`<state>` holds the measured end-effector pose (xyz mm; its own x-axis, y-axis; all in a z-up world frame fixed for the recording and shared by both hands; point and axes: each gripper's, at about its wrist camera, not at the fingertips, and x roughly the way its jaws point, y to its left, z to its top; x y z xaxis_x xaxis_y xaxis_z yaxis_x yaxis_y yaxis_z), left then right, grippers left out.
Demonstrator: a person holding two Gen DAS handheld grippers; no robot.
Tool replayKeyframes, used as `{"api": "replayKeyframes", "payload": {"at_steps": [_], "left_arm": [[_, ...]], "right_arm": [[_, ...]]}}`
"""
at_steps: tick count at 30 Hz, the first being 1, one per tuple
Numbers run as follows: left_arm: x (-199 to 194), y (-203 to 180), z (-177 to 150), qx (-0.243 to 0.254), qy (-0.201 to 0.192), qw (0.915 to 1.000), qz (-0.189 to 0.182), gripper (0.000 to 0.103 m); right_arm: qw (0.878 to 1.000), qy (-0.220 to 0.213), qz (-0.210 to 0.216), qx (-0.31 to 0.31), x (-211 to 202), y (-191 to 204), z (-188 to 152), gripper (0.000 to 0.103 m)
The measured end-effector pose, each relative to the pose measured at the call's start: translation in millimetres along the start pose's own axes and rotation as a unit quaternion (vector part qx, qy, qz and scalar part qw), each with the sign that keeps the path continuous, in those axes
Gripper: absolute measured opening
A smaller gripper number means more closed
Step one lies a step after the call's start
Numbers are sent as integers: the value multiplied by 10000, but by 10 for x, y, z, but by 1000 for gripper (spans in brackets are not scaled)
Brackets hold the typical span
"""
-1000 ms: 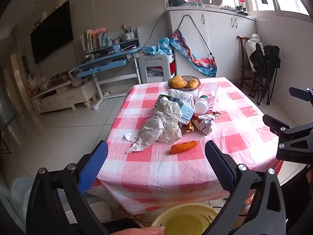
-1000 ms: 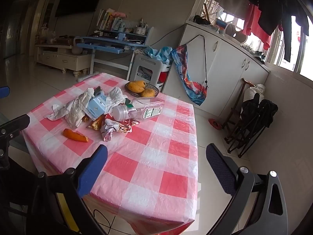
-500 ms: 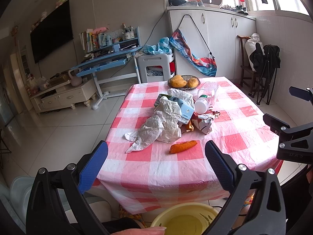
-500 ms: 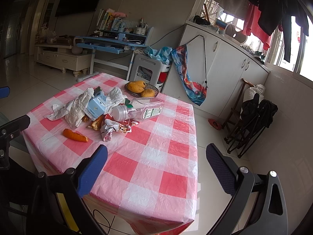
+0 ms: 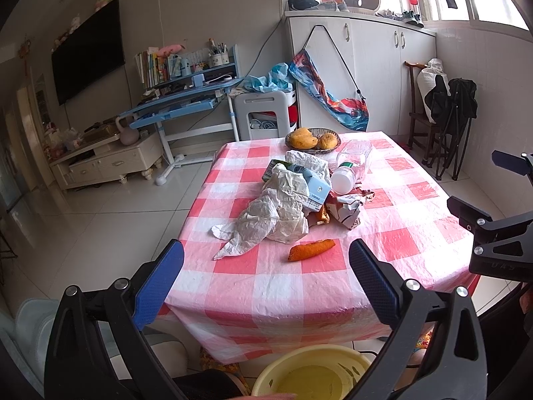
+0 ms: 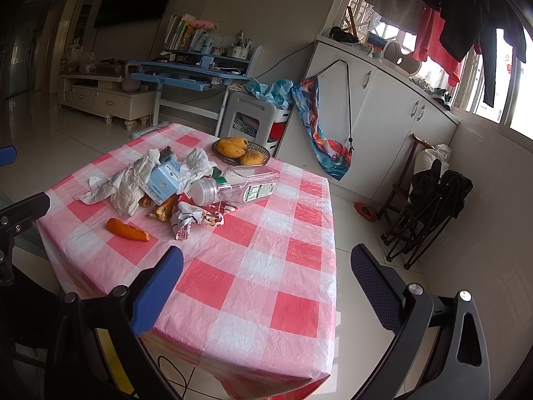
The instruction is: Collect trash
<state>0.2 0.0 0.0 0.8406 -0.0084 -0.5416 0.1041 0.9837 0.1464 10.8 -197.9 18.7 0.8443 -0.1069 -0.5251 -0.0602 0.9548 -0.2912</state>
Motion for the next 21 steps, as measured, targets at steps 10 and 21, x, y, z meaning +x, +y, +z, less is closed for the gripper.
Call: {"api": "replayKeyframes", "payload": {"at_steps": [10,21], "left_arm": [[-17,-15,23,5,-9,10000,-33,96],[25,14,-7,-93,75,9999,-100,96]], "right_arm": [[10000,-3,-2,-8,5,11,-4,97],[10000,-4,-18,-20,3,22,-3,97]]}}
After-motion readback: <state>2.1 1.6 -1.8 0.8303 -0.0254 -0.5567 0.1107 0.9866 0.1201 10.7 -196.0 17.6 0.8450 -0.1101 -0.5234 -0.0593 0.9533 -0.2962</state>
